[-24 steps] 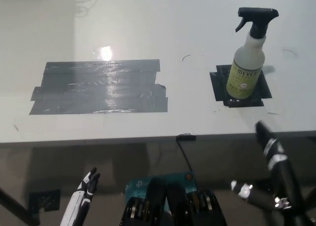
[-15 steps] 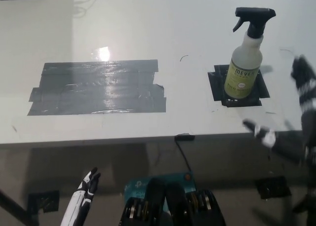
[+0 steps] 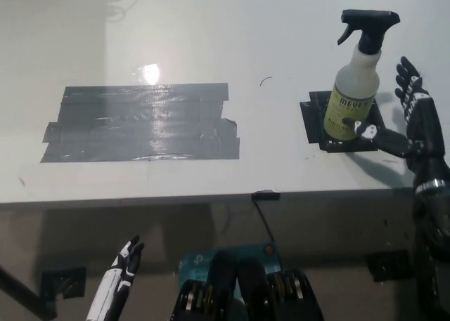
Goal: A spray bottle is kept on the black marked spot on the table infront of the robot and the robot extends its right arm to pick it up and hands it to a person
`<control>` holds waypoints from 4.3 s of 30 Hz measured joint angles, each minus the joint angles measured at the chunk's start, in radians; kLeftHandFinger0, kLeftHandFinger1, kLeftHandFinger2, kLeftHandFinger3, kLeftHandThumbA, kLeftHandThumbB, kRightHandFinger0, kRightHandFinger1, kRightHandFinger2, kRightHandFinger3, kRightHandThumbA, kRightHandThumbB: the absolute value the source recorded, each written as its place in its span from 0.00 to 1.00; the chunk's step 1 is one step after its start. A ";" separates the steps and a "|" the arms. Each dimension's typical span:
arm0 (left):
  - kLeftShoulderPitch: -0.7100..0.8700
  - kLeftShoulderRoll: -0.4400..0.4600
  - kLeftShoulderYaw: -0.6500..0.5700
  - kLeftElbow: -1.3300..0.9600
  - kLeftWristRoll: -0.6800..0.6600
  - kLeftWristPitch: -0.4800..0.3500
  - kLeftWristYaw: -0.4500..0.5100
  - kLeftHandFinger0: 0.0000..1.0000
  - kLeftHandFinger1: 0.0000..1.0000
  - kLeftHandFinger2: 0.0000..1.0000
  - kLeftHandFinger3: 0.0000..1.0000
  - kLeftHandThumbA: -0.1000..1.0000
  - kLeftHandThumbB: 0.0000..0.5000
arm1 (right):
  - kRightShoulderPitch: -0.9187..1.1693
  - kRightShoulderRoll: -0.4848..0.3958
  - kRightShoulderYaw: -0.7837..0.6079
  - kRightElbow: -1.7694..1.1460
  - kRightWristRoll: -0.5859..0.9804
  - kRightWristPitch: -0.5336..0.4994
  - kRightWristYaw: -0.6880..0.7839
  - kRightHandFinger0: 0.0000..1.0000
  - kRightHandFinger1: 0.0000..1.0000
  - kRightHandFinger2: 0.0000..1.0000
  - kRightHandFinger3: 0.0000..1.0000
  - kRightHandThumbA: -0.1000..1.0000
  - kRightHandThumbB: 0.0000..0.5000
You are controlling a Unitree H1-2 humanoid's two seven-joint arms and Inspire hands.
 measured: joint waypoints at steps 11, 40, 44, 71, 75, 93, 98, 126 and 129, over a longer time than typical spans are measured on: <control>0.000 0.000 -0.001 0.000 0.001 0.000 0.000 1.00 1.00 1.00 1.00 1.00 0.98 | -0.046 0.001 0.014 0.142 0.000 0.000 -0.016 1.00 1.00 1.00 1.00 0.99 0.82; 0.000 0.001 -0.002 -0.001 -0.003 -0.004 -0.001 1.00 1.00 0.97 1.00 1.00 1.00 | -0.232 0.005 0.084 0.550 -0.078 -0.108 -0.191 0.00 0.16 0.56 0.53 0.00 0.38; 0.000 0.001 -0.002 -0.005 -0.003 -0.004 -0.001 1.00 1.00 0.96 1.00 1.00 0.99 | -0.260 0.019 0.086 0.607 -0.101 -0.132 -0.269 0.00 0.32 0.74 0.71 0.00 0.36; -0.024 0.003 -0.001 -0.007 -0.010 -0.003 -0.001 1.00 1.00 0.95 1.00 1.00 0.99 | -0.236 0.075 0.277 0.239 -0.169 -0.054 -0.236 0.01 0.49 0.87 0.90 0.00 0.26; -0.028 0.005 -0.001 -0.007 -0.010 -0.003 -0.001 1.00 1.00 0.95 1.00 1.00 0.99 | -0.241 0.111 0.290 0.246 -0.163 -0.010 -0.191 0.00 0.44 0.83 0.88 0.00 0.29; -0.046 0.018 -0.003 -0.008 -0.010 -0.003 -0.004 1.00 0.94 0.90 0.97 1.00 1.00 | -0.253 0.163 0.265 0.435 -0.139 0.000 -0.134 0.02 0.43 0.84 0.91 0.09 0.32; -0.052 0.018 -0.004 -0.008 -0.010 -0.003 -0.005 1.00 0.92 0.88 0.96 1.00 1.00 | -0.273 0.162 0.245 0.435 -0.122 -0.014 -0.124 1.00 1.00 1.00 1.00 0.57 0.86; -0.061 0.021 -0.011 -0.007 -0.009 0.000 -0.004 1.00 0.88 0.85 0.96 1.00 0.92 | 0.069 -0.020 0.275 -0.237 -0.061 0.005 0.085 1.00 1.00 1.00 1.00 0.88 0.95; -0.061 0.021 -0.011 -0.007 -0.009 0.000 -0.005 1.00 0.88 0.85 0.95 1.00 0.95 | 0.174 -0.042 0.275 -0.342 -0.054 0.005 0.090 1.00 1.00 1.00 1.00 0.88 0.95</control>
